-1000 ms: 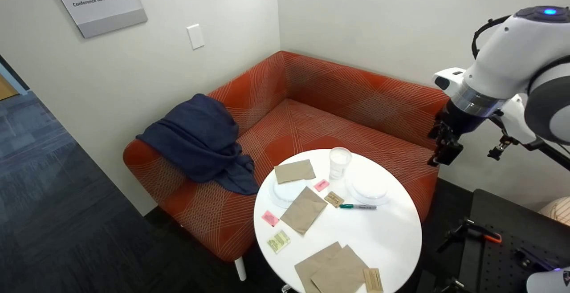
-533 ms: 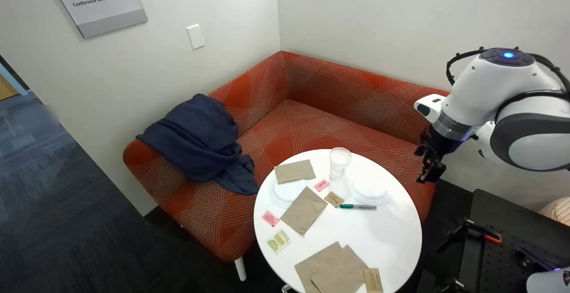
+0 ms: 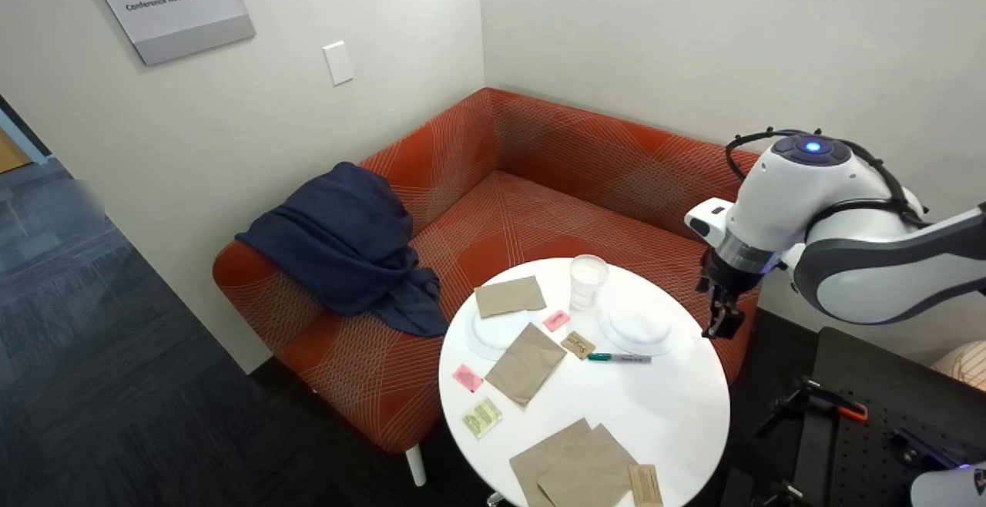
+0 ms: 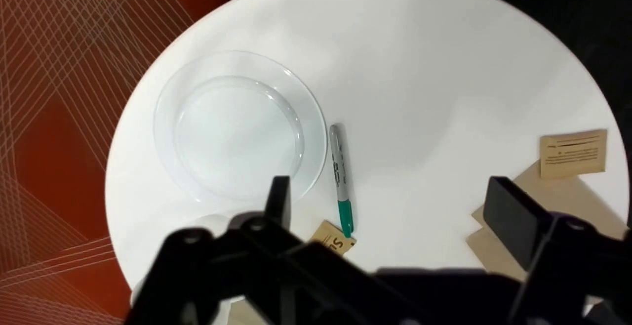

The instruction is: Put the marker in the cup

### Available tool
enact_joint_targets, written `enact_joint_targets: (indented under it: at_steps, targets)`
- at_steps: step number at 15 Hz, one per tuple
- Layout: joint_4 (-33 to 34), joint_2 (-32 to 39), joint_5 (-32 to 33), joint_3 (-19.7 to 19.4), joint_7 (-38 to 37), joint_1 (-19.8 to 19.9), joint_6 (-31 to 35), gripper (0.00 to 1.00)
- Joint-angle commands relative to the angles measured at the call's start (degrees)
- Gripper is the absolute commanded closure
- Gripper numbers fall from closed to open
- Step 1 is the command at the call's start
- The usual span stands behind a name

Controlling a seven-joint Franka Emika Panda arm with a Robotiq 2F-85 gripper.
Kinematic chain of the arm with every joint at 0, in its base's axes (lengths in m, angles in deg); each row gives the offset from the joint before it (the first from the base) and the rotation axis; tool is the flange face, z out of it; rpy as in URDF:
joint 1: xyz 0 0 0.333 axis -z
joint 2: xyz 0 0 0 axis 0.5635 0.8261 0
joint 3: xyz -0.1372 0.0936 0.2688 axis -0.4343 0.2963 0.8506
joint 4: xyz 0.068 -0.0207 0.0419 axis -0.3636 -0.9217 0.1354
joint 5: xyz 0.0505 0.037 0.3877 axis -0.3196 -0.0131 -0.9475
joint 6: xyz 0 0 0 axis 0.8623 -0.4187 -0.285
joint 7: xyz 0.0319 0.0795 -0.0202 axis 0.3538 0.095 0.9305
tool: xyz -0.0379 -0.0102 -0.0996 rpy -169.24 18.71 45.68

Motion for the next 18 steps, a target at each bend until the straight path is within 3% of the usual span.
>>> enact_joint_targets:
  at_steps: [1, 13, 18]
  targets:
    - [3.39, 7.45, 0.65, 0.84, 1.08, 0.28, 2.95, 0.0]
    - [12.53, 22.5, 4.06, 3.05, -1.69, 1.11, 6.46, 0.0]
    - [12.57, 22.71, 5.77, 3.42, -3.03, 1.44, 4.81, 0.0]
